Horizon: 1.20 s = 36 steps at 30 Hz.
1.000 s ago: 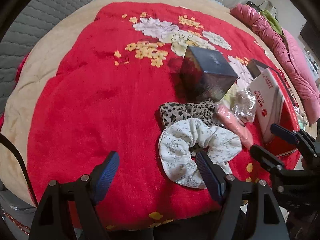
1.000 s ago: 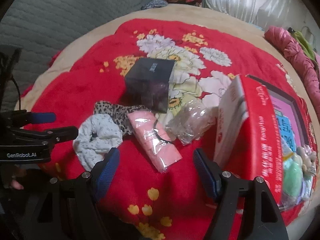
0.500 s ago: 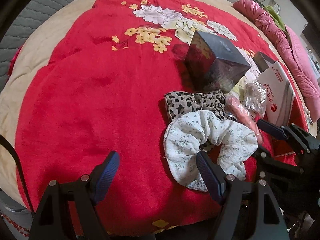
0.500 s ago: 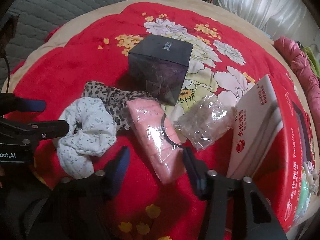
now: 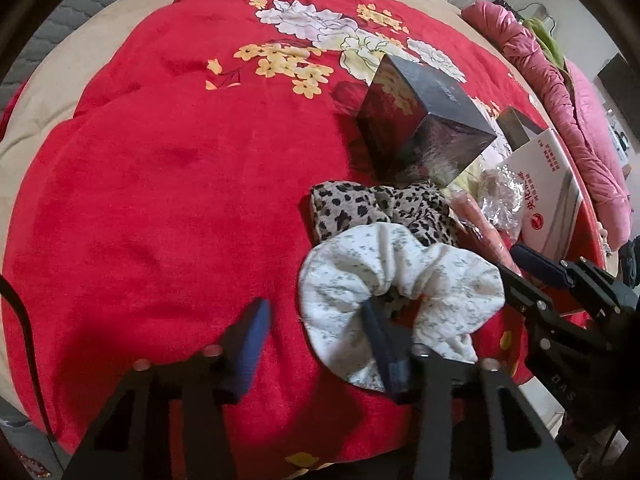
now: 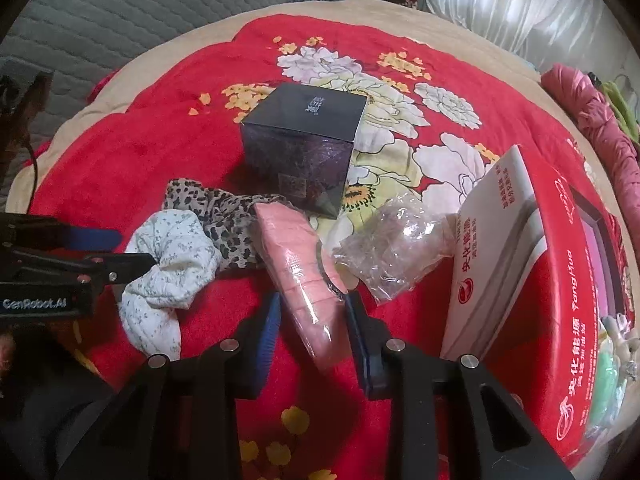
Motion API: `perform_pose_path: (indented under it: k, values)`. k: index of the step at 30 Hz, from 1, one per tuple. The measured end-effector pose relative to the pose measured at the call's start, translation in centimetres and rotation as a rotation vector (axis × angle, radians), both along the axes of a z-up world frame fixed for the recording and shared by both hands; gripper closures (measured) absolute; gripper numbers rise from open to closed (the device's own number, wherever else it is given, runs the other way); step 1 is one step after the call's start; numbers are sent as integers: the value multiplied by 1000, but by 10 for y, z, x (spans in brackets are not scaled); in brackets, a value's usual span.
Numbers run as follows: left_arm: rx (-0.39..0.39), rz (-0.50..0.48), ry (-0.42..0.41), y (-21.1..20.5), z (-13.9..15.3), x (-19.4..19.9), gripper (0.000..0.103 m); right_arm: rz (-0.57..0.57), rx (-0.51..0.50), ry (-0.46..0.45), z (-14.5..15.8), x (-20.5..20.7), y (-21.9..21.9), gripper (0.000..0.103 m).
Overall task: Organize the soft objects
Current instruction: 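Grasp the white floral scrunchie with the left tool while the right tool grasps the pink pouch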
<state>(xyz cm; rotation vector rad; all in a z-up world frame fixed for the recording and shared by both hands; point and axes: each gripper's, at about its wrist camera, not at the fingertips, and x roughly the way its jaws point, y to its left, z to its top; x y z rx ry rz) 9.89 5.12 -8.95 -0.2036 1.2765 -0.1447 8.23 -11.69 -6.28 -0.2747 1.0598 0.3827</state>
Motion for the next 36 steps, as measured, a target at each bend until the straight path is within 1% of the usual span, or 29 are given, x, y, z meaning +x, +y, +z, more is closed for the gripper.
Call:
perform_pose_path:
  k: [5, 6, 10, 12, 15, 18, 23, 24, 27, 28, 36]
  values:
    - [-51, -9, 5, 0, 2, -1, 87, -2, 22, -6, 7, -3, -3, 70]
    - [-58, -12, 5, 0, 3, -1, 89, -5, 31, -6, 9, -4, -4, 70]
    - [-73, -13, -11, 1, 9, -3, 92, -15, 70, -5, 17, -7, -10, 72]
    - [-78, -11, -19, 2, 13, -5, 92, -19, 90, -2, 21, -9, -12, 77]
    - [-80, -9, -26, 2, 18, -7, 92, -14, 111, 2, 25, -12, -14, 80]
    - [-87, -10, -43, 2, 27, -11, 92, -7, 114, 9, 25, -15, -15, 83]
    - [-85, -20, -63, -1, 35, -13, 92, 4, 93, 28, 16, -16, -13, 83]
    - [-81, -22, -63, -1, 35, -13, 92, -2, 92, 32, 14, -16, -13, 81]
    - [-74, -22, -61, 1, 34, -13, 92, -5, 117, 51, 10, -12, -11, 61]
    - [-73, -21, -61, 1, 34, -14, 92, -6, 116, 54, 9, -11, -10, 58]
    - [-80, -20, -68, 1, 36, -13, 92, 12, 42, 62, -9, -2, 2, 58]
